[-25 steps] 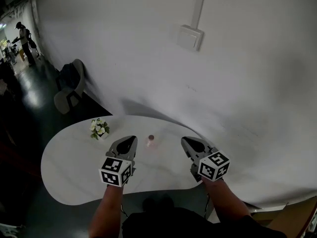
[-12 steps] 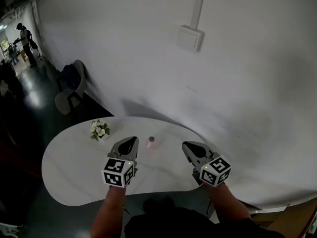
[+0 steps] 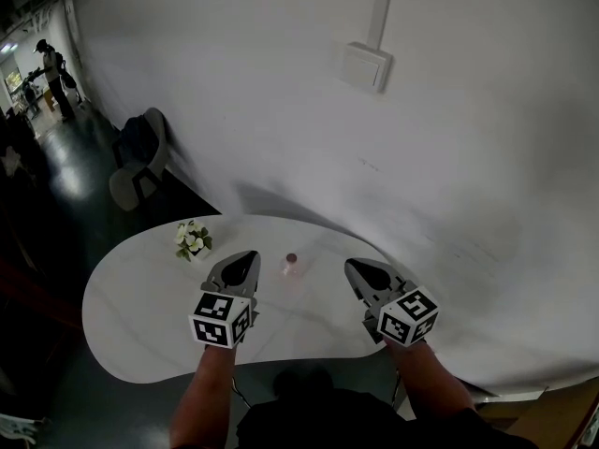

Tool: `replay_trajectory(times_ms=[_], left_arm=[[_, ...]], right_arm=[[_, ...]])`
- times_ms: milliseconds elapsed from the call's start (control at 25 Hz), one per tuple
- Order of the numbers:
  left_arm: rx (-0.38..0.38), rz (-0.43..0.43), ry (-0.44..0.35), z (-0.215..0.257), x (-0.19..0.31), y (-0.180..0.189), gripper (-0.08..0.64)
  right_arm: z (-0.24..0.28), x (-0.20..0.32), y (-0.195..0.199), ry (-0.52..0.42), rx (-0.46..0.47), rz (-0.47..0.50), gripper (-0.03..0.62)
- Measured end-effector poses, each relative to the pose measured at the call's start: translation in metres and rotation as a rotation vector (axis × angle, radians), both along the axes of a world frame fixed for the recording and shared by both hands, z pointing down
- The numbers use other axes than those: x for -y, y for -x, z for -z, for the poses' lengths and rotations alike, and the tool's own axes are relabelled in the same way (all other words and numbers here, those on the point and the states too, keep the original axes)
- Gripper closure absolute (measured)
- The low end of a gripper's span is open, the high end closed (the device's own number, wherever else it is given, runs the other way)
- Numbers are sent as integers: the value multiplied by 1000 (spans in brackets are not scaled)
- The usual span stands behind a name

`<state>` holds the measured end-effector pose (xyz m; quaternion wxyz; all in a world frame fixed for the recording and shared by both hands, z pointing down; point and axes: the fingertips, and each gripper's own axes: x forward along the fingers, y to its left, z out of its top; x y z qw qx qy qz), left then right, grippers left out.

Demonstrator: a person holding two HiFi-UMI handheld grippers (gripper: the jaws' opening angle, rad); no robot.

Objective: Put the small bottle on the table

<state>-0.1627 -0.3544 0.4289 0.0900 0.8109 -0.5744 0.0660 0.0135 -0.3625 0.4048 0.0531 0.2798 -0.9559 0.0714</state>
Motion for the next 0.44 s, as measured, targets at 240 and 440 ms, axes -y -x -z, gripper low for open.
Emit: replay_trajectory(times_ms=[240, 440], left_arm=[[-13, 20, 1, 1, -4, 1, 549], [-8, 13, 1, 2, -9, -4, 549]], right_arm=[[5, 0, -7, 1, 20, -8, 582], [7, -1, -14, 10, 39, -19, 582]])
